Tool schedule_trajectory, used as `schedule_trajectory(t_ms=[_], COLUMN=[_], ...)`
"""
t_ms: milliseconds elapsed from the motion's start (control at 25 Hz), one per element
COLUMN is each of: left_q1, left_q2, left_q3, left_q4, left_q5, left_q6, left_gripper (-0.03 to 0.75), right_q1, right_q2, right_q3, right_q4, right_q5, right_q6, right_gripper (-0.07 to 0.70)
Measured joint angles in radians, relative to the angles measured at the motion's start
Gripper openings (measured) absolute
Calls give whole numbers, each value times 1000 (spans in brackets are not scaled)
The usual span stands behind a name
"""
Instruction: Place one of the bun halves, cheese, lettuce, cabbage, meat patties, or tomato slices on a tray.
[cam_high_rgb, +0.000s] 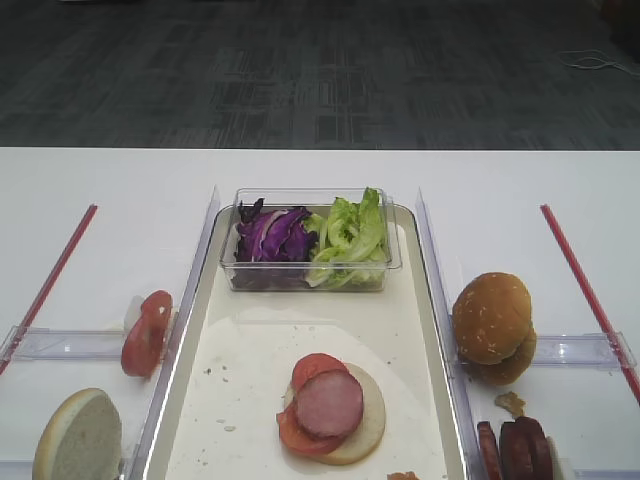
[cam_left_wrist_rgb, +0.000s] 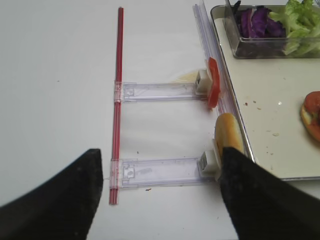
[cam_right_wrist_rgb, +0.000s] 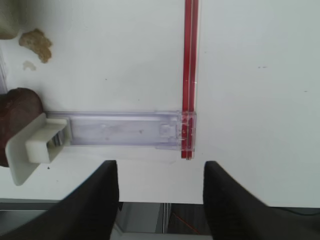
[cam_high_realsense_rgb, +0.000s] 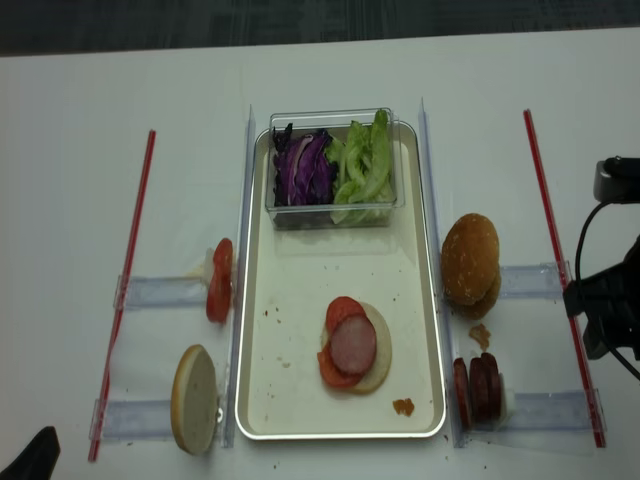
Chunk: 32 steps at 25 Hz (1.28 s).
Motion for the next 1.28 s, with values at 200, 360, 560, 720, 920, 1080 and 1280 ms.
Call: schedule_trajectory(t_ms=[200, 360, 560, 720, 920, 1080, 1280], left_q1=[0, 0, 0, 0, 0, 0, 0], left_q2=[0, 0, 0, 0, 0, 0, 0], left_q3=[0, 0, 0, 0, 0, 0, 0], left_q4=[0, 0, 0, 0, 0, 0, 0], left_q5=[0, 0, 0, 0, 0, 0, 0], left_q6=[0, 0, 0, 0, 0, 0, 0], left_gripper=[467, 467, 467, 467, 467, 467, 467], right_q1=[0, 0, 0, 0, 0, 0, 0], right_q2=[-112, -207, -336, -442, -581, -694, -820], right_q3=[87, 152, 204, 208, 224, 226, 226], right_q4=[0, 0, -12, -12, -16, -17, -19], right_q5=[-32, -51, -51, -47, -12, -1, 8], right_q6=[-5, -5, -5, -7, -7, -7, -7], right_gripper=[405, 405, 405, 405, 405, 405, 405])
